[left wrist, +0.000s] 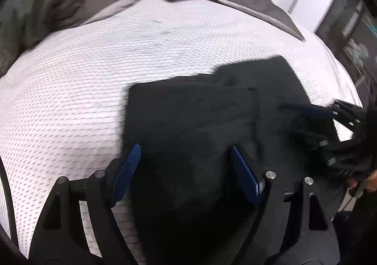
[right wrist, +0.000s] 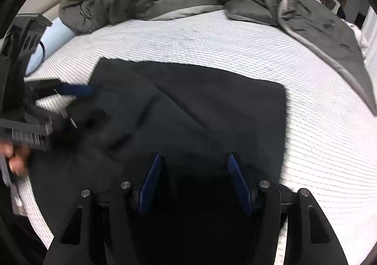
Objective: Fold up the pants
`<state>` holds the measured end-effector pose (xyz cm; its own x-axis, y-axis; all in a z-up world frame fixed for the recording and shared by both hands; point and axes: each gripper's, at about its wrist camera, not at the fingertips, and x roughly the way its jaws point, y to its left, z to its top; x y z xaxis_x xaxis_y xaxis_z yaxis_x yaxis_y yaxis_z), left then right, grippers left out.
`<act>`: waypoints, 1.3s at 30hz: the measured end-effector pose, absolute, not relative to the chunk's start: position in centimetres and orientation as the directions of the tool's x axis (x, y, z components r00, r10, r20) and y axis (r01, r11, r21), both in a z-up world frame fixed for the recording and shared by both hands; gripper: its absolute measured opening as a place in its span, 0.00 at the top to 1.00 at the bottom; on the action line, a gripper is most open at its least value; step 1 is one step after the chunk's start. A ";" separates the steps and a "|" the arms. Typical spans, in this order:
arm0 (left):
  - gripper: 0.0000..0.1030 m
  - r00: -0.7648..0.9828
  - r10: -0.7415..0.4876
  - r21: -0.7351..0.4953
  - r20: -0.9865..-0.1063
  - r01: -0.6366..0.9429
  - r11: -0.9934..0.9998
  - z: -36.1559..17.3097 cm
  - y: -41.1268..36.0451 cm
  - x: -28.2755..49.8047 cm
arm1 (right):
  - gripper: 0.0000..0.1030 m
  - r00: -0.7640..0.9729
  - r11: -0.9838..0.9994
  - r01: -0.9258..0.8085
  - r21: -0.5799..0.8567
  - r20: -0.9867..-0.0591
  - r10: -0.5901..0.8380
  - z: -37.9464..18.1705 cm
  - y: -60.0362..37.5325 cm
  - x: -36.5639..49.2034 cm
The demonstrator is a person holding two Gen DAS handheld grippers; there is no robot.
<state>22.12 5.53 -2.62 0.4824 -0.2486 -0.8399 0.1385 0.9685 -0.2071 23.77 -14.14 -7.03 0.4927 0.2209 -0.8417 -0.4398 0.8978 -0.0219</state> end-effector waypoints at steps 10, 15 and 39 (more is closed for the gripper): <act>0.30 0.563 -0.242 -0.266 -0.790 0.041 0.963 0.3 9.3 21.3 | 0.45 0.523 0.898 -0.417 0.141 -0.770 0.364 -3.9 -15.7 23.4; 0.32 0.518 -0.235 -0.251 -0.822 0.041 0.967 -1.5 7.4 25.0 | 0.45 0.495 0.905 -0.389 0.170 -0.790 0.361 -4.5 -13.7 26.1; 0.33 0.556 -0.301 -0.353 -0.775 0.015 0.935 0.9 8.7 17.1 | 0.39 0.469 0.858 -0.309 0.410 -0.719 0.512 -4.6 -24.4 21.8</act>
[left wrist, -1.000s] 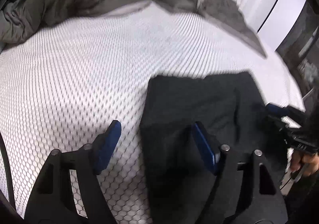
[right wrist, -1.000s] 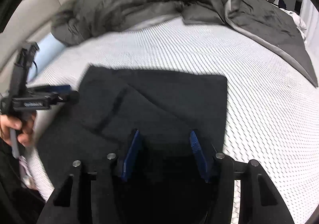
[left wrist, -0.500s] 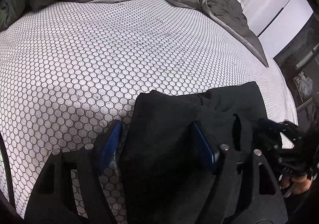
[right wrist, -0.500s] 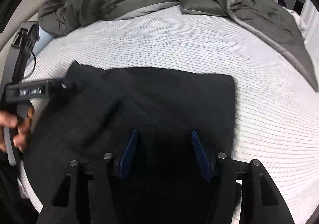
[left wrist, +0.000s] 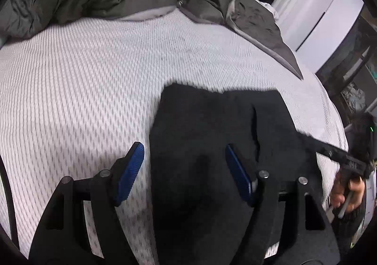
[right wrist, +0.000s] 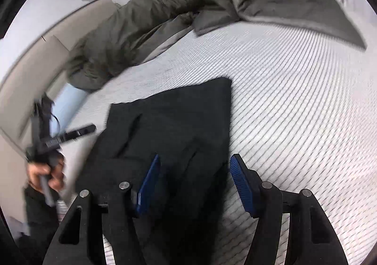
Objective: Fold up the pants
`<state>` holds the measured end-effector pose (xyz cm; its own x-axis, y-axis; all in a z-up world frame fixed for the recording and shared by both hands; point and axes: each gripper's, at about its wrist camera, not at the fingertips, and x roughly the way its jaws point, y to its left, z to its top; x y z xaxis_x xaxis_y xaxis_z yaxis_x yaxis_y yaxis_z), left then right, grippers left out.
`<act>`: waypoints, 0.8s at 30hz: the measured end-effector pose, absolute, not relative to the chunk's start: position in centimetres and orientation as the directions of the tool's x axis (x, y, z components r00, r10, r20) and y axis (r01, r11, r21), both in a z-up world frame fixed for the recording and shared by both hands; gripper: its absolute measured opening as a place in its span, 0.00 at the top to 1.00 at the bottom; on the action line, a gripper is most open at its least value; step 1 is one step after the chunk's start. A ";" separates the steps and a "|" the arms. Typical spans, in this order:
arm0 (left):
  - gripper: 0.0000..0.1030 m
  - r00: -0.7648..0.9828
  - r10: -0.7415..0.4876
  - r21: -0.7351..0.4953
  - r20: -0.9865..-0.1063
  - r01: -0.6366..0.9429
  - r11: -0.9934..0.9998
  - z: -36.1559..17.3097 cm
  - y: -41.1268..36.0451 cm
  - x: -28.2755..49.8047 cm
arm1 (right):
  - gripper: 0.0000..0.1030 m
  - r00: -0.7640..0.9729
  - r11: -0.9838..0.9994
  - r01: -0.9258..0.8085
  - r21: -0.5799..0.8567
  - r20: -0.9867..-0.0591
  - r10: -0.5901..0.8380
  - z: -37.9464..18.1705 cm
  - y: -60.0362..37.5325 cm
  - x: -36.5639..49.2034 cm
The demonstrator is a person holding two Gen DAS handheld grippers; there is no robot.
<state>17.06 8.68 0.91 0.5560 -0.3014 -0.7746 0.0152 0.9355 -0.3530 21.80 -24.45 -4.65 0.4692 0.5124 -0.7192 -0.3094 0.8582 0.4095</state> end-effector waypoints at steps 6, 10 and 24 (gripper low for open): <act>0.33 0.512 -0.268 -0.324 -0.816 -0.021 0.946 -2.5 8.8 12.9 | 0.43 0.452 0.909 -0.309 0.278 -0.798 0.398 -6.5 -22.9 21.2; 0.33 0.531 -0.256 -0.323 -0.808 -0.035 0.946 -2.3 9.3 11.4 | 0.42 0.485 0.921 -0.306 0.243 -0.792 0.370 -5.6 -24.2 19.3; 0.59 0.558 -0.406 -0.481 -0.724 0.015 0.877 -3.0 8.7 13.7 | 0.67 0.358 0.749 -0.243 0.617 -0.660 0.660 -9.2 -26.0 22.9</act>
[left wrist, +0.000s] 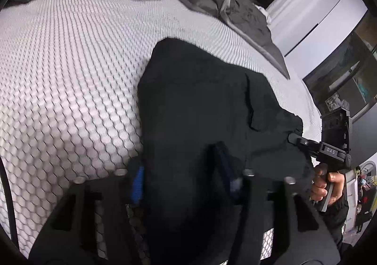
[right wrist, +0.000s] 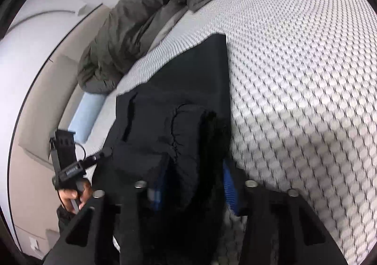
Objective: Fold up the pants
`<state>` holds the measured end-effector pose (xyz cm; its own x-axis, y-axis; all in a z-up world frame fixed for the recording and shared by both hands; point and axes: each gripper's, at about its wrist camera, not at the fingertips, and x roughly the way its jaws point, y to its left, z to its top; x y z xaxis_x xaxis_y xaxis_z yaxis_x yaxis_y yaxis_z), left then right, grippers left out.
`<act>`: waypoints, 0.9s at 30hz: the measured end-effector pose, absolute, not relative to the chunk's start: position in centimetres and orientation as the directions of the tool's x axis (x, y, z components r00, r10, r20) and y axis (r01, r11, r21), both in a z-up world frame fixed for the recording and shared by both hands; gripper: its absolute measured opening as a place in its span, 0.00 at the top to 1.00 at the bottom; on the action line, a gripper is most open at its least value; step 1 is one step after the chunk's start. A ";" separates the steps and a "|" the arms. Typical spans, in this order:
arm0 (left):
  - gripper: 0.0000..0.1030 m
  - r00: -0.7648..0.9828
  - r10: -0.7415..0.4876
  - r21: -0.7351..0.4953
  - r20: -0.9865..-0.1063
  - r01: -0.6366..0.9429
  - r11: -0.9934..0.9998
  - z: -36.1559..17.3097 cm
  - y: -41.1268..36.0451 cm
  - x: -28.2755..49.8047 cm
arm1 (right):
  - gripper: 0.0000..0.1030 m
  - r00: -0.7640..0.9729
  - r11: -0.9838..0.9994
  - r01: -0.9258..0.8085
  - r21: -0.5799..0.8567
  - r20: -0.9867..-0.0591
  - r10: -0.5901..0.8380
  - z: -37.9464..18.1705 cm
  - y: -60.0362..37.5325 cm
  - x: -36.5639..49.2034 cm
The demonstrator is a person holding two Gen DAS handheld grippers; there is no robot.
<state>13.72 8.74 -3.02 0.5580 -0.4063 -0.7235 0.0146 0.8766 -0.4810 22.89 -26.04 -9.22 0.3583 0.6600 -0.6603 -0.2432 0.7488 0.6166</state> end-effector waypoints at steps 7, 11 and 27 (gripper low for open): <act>0.63 0.582 -0.331 -0.414 -0.743 -0.010 0.910 -2.3 8.7 16.0 | 0.68 0.462 0.859 -0.278 0.431 -0.724 0.513 -7.7 -22.8 24.3; 0.59 0.592 -0.267 -0.344 -0.761 -0.019 0.939 -1.3 8.5 15.2 | 0.37 0.500 0.897 -0.263 0.356 -0.745 0.442 -6.8 -23.3 23.4; 0.19 0.693 -0.137 -0.091 -0.708 0.102 0.991 2.1 1.2 6.5 | 0.18 0.492 0.910 -0.368 0.190 -0.791 0.364 -6.1 -23.7 16.5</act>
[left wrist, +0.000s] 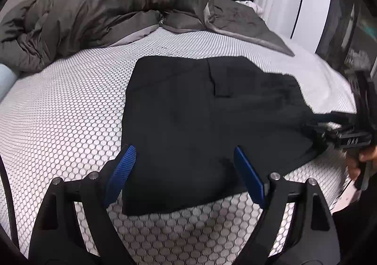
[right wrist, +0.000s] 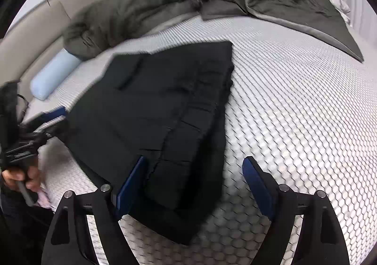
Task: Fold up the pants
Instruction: 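Release the folded pants and lift both tools away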
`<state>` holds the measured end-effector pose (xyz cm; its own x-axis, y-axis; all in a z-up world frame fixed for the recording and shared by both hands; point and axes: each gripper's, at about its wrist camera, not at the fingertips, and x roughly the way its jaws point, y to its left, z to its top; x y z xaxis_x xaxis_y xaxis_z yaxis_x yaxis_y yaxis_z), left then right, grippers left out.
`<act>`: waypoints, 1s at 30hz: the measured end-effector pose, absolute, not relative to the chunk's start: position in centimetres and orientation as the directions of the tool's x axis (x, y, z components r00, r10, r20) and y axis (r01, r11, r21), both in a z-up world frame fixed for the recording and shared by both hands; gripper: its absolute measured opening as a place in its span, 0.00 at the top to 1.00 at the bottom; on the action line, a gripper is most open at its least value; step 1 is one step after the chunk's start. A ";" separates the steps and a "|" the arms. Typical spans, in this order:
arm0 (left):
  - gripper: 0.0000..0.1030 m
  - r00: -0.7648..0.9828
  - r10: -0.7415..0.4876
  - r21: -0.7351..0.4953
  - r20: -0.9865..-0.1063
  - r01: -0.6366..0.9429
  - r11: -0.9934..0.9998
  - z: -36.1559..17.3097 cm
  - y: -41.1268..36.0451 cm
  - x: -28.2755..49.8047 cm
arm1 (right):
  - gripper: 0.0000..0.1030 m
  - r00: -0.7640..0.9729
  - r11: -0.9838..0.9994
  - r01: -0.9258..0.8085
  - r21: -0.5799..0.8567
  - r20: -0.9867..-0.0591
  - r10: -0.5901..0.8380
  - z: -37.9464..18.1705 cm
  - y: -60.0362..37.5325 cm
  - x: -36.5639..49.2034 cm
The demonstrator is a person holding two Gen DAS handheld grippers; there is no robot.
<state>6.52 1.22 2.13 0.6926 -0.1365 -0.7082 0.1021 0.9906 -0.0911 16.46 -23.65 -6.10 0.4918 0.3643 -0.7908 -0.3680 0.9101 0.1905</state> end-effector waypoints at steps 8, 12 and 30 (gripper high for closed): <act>0.14 0.750 -0.128 -0.086 -0.650 0.094 0.992 3.2 -0.3 3.0 | 0.14 0.630 0.932 -0.340 0.129 -0.704 0.327 -3.9 -25.5 11.8; 0.03 0.802 -0.118 -0.079 -0.586 0.088 0.993 4.5 -0.8 0.6 | 0.00 0.718 0.935 -0.333 0.120 -0.611 0.334 -2.6 -26.2 8.0; 0.01 0.886 -0.104 -0.123 -0.452 0.054 0.991 6.9 -0.7 -1.7 | 0.00 0.811 0.903 -0.417 0.102 -0.408 0.420 0.3 -23.6 5.7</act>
